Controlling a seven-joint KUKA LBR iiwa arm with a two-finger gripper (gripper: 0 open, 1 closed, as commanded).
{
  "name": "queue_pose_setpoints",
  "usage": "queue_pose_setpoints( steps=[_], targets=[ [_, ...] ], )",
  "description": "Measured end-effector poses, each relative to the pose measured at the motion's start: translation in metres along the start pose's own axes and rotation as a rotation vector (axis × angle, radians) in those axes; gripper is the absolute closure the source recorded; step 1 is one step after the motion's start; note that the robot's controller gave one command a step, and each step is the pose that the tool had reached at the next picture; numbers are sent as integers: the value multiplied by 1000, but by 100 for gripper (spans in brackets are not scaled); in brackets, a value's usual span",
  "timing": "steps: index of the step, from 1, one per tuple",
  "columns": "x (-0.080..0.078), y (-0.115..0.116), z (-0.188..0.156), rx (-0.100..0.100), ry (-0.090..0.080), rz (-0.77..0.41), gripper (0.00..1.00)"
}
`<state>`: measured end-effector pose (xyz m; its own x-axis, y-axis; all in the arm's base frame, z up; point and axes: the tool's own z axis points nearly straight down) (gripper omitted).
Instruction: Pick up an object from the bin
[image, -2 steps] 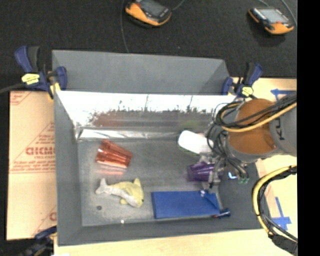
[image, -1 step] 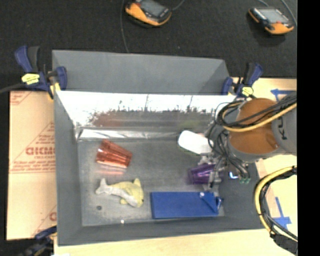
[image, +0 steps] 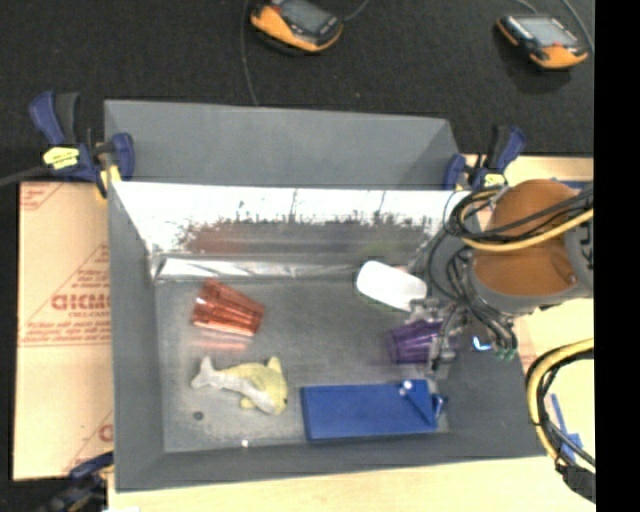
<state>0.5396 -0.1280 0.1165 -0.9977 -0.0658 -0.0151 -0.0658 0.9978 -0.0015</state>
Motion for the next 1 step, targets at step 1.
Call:
queue_pose_setpoints(
  steps=[1],
  targets=[
    [-20,-12,-77,3,-10,13,100]
  ],
)
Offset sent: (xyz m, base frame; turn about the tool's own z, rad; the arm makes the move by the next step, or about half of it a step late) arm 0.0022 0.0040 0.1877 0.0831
